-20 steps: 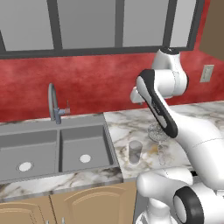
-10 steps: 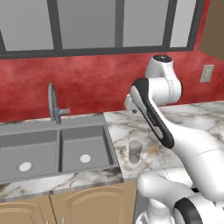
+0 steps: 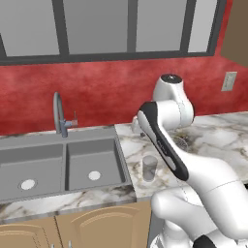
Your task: Place the strainer in the left basin and the glass cup in the right basin of the sink.
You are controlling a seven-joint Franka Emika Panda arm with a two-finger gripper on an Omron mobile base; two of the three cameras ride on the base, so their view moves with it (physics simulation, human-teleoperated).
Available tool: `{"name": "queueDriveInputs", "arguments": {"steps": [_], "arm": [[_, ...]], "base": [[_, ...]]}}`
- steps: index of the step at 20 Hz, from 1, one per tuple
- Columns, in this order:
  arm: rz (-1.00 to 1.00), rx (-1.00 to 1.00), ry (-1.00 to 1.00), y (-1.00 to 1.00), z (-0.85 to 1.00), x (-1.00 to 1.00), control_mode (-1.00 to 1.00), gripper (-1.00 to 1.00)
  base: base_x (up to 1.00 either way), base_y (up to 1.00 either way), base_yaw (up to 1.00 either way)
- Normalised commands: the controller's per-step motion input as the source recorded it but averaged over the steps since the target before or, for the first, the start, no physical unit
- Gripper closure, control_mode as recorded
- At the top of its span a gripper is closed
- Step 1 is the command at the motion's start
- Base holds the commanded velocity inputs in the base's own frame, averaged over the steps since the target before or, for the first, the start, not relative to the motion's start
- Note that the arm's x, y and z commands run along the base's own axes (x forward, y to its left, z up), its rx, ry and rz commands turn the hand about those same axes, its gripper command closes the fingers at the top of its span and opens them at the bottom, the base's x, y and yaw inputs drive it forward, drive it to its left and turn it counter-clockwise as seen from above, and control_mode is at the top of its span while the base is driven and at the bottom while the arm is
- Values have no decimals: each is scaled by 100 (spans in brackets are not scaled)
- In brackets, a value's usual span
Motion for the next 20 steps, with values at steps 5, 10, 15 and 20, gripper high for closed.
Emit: {"name": "queueDriveInputs", "arguments": {"steps": [5, 10, 15, 20], "arm": [[0, 0, 0, 14, -26, -5, -100, -100], [0, 0, 0, 11, -25, -1, -100, -100], [0, 0, 0, 5, -28, -4, -100, -100], [0, 0, 0, 4, -30, 0, -100, -100]], "base": [[0, 0, 0], [0, 0, 0], [0, 0, 0], [0, 0, 0]]}}
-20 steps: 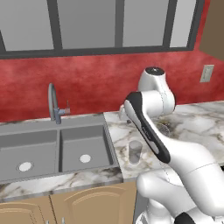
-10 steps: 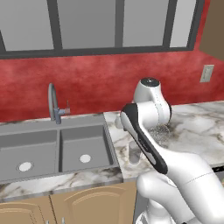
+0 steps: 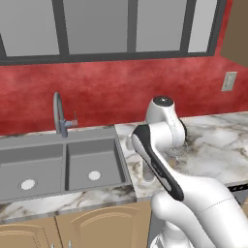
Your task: Place the strainer in the left basin and the glass cup in the right basin of the sink.
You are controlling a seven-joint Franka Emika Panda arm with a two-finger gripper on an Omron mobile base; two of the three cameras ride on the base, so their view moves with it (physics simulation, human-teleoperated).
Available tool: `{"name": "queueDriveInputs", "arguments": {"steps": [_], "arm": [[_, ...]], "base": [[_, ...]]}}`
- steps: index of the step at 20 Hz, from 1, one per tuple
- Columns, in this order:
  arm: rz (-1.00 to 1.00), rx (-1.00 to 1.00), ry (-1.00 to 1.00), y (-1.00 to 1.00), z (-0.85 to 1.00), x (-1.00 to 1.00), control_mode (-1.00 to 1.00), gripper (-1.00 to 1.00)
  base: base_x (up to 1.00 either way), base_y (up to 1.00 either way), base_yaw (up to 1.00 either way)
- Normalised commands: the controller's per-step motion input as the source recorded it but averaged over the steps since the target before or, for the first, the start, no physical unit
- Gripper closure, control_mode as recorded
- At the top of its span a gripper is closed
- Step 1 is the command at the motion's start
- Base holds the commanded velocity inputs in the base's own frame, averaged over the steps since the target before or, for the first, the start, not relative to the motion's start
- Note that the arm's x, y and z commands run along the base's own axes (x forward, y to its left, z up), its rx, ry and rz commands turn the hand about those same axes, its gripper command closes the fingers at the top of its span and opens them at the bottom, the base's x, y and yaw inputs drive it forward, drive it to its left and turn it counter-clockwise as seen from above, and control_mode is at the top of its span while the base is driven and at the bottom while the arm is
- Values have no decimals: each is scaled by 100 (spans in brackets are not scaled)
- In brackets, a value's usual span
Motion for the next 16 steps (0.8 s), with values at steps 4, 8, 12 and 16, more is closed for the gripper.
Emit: {"name": "queueDriveInputs", "arguments": {"steps": [4, 8, 12, 16], "arm": [[0, 0, 0, 1, -34, 0, -100, -100], [0, 0, 0, 0, -32, 0, -100, -100], [0, 0, 1, 0, -27, 7, -100, -100], [0, 0, 2, 2, -23, 14, -100, -100]], "base": [[0, 0, 0], [0, 0, 0], [0, 0, 0], [0, 0, 0]]}}
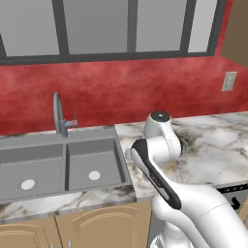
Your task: Place the strainer in the left basin and the glass cup in the right basin of the sink.
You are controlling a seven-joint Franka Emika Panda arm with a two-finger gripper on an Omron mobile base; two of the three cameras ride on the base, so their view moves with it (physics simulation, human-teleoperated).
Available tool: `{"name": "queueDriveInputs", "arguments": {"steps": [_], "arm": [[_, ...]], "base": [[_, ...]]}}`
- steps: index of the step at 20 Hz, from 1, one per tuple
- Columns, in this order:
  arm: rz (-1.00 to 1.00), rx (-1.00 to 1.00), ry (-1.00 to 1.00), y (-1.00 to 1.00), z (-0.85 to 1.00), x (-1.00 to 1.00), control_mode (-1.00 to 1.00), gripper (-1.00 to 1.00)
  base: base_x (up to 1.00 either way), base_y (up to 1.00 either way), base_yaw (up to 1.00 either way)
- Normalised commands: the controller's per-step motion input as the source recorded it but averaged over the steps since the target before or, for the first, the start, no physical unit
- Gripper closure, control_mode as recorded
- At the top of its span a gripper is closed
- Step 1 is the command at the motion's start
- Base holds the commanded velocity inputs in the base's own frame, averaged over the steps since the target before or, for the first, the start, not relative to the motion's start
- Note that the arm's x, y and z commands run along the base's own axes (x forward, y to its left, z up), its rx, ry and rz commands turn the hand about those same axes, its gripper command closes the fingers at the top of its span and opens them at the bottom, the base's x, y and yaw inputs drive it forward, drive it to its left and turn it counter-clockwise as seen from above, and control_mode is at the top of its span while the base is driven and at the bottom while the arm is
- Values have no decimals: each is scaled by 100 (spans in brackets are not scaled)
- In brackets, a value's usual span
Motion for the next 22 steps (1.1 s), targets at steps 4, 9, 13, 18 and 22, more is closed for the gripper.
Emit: {"name": "queueDriveInputs", "arguments": {"steps": [4, 9, 13, 18, 22], "arm": [[0, 0, 2, 4, -16, 16, -100, -100], [0, 0, 3, 4, -8, 28, -100, -100], [0, 0, 3, 5, -7, 26, -100, -100], [0, 0, 2, 4, -11, 19, -100, -100], [0, 0, 1, 5, -17, 9, -100, -100]], "base": [[0, 0, 0], [0, 0, 0], [0, 0, 0], [0, 0, 0], [0, 0, 0]]}}
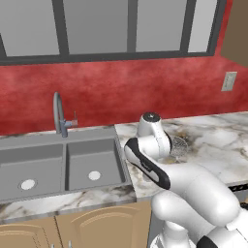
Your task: Place the strainer in the left basin and the glass cup in the right basin of the sink.
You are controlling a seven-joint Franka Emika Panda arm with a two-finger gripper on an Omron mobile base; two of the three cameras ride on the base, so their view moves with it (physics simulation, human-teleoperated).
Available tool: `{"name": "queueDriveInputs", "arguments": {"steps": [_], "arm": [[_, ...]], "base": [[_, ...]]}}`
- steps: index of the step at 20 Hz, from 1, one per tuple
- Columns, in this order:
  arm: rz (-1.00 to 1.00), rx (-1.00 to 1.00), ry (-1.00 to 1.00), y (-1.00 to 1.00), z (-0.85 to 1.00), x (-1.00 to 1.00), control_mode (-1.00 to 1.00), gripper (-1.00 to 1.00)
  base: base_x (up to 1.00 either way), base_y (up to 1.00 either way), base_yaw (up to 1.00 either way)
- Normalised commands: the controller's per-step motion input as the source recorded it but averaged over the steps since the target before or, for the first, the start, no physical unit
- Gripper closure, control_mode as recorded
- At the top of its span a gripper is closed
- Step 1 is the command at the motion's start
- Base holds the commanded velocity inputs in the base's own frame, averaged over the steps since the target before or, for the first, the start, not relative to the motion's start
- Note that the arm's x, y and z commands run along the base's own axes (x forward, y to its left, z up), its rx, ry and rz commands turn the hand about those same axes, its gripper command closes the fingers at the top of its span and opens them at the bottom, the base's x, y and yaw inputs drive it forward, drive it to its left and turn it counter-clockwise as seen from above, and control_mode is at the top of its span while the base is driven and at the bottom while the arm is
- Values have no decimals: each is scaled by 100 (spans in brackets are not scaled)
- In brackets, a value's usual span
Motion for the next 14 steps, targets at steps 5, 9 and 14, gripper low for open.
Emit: {"name": "queueDriveInputs", "arguments": {"steps": [5, 9, 14], "arm": [[0, 0, 0, 9, -22, 0, -100, -100], [0, 0, 0, 9, -18, -4, -100, -100], [0, 0, 0, 2, -17, -5, -100, -100]], "base": [[0, 0, 0], [0, 0, 0], [0, 0, 0]]}}
